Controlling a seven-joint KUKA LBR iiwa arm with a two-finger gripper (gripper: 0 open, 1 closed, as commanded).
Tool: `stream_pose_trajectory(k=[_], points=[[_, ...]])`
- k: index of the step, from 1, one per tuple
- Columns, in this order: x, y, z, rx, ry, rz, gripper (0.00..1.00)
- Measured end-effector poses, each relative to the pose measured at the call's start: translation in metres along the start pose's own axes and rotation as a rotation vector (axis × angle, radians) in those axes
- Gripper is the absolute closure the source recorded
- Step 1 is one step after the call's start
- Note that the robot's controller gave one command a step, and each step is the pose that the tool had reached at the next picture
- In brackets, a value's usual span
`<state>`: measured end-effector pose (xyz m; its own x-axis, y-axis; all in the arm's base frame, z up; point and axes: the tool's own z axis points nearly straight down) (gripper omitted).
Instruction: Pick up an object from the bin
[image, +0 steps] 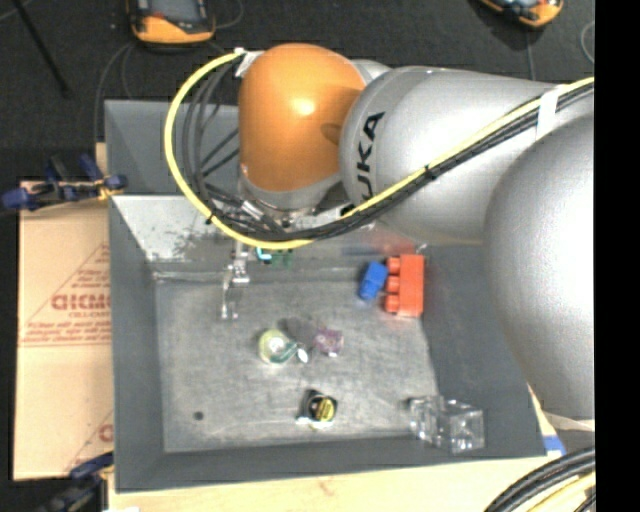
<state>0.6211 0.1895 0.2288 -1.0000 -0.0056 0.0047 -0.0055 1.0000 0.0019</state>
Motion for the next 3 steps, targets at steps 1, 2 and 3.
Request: stream_pose_trajectory(k=[1,2,3], points=[[-0.015,-0.082,0.148,-0.002,-0.002,-0.279,0.00],[0.065,-0.135,0.130,0.003,-0.004,-0.351,0.00],[0.115,-0.163,0.121,0.002,-0.002,-0.406,0.00]])
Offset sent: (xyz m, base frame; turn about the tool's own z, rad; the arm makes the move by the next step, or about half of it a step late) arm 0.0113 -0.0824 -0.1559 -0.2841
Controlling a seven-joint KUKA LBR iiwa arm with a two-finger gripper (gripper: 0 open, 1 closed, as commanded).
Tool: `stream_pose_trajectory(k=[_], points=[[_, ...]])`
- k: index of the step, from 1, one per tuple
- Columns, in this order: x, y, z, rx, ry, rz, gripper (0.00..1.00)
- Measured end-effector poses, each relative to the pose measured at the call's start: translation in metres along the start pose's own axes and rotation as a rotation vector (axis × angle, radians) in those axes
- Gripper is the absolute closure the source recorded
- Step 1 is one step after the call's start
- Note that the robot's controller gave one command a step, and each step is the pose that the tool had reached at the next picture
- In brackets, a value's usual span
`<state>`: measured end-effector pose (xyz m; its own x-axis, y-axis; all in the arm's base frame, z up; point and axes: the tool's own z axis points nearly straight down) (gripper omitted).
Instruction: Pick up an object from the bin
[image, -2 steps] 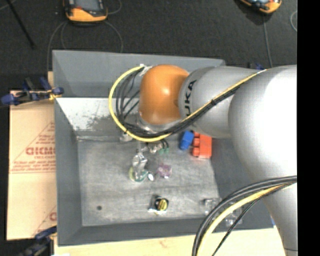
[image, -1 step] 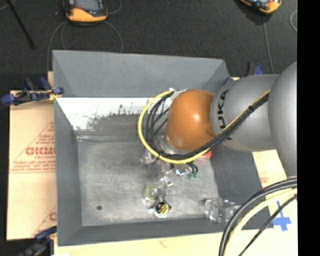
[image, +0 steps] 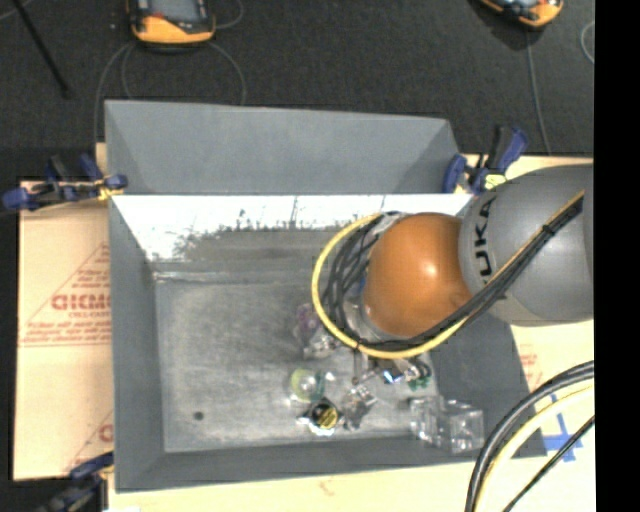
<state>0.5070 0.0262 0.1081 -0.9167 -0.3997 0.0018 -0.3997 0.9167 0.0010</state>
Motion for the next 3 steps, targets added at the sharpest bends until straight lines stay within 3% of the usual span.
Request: stream_pose_trajectory(k=[1,2,3], points=[[0.008,0.022,0.034,0.006,-0.022,0.010,0.00],[0.007,0.021,0.033,0.007,-0.027,0.013,1.00],[-0.014,-0.002,-0.136,0.007,-0.013,0.012,1.00]])
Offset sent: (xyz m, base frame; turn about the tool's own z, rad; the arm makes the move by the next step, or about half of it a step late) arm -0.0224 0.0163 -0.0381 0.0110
